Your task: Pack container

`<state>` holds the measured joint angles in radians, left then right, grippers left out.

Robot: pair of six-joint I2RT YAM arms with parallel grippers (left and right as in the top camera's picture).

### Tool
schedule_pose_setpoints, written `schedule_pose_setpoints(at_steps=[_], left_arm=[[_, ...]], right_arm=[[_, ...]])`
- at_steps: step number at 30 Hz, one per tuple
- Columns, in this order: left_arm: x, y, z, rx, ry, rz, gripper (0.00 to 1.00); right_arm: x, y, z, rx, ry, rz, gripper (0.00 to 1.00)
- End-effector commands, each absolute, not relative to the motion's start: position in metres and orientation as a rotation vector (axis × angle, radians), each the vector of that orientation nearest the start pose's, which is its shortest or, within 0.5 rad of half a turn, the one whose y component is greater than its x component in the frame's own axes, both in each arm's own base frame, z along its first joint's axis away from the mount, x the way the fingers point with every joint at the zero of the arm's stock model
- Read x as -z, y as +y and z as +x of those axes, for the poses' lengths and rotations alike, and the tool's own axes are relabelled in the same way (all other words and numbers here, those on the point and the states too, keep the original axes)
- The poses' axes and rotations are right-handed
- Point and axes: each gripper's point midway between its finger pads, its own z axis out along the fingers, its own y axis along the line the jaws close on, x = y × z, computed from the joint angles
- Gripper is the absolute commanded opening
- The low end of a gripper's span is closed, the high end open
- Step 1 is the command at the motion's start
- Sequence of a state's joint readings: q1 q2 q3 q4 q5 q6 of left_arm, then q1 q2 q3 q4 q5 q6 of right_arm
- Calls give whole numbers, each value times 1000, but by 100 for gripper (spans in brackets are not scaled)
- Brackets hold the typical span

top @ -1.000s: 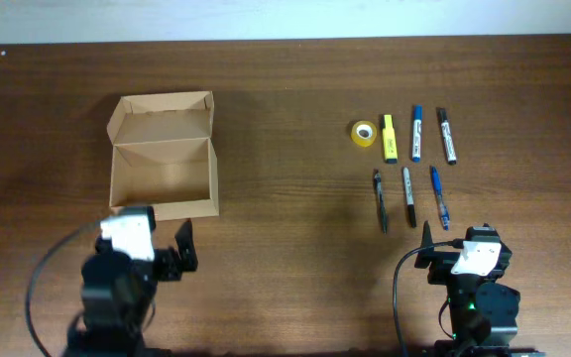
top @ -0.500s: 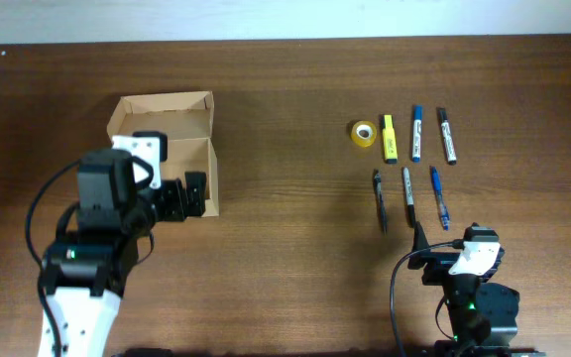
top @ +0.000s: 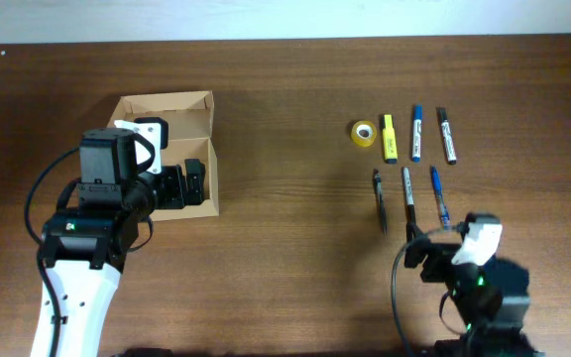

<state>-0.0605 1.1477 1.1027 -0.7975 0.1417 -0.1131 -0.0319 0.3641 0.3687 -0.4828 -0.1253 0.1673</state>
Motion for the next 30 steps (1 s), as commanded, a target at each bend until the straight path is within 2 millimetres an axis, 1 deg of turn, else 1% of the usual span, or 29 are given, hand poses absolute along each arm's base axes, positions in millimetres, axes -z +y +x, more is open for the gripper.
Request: schedule_pose_setpoints(at_steps=[1,3,5,7,8,9,11,14,17,19,23,24,26,30], left_arm=[[-229,-41,323,213,2397,40,99],[-229,-42,323,214,2397,46,100],[-229,-49,322,263,2396,65,100],[-230,-57,319,322,2397,87,99],[-230,-59,319,335,2396,92,100],[-230,-59,319,334,2396,92,99],[-230,-58,319,334,2397,92,100],[-224,-58,321,330,2420,87,99],[-212,-58,326,339,2475,62,99],[-202,-59,332,343,2529,46,100],[-178,-60,349,347,2662,28,100],[-170,-60,357,347,2704,22,91],[-161,-61,368,348,2752,15,65],[-153,-65,385,349,2773,22,64]], right_arm=[[-177,11,254,-166,2096,77,99],[-185,10,269,-142,2137,43,99],[-189,5,284,-104,2185,11,99],[-190,-8,296,-70,2252,54,99],[-189,-17,303,-58,2302,92,99],[-188,-23,307,-52,2332,116,99],[-186,-42,313,-34,2409,194,99],[-186,-70,318,-13,2479,308,99],[-191,-99,320,0,2504,419,99],[-194,-108,319,-14,2507,463,99],[-195,-117,316,-43,2498,508,99],[-195,-118,316,-41,2499,511,99],[-194,-118,314,-35,2505,515,99],[-193,-118,313,-39,2512,518,99]])
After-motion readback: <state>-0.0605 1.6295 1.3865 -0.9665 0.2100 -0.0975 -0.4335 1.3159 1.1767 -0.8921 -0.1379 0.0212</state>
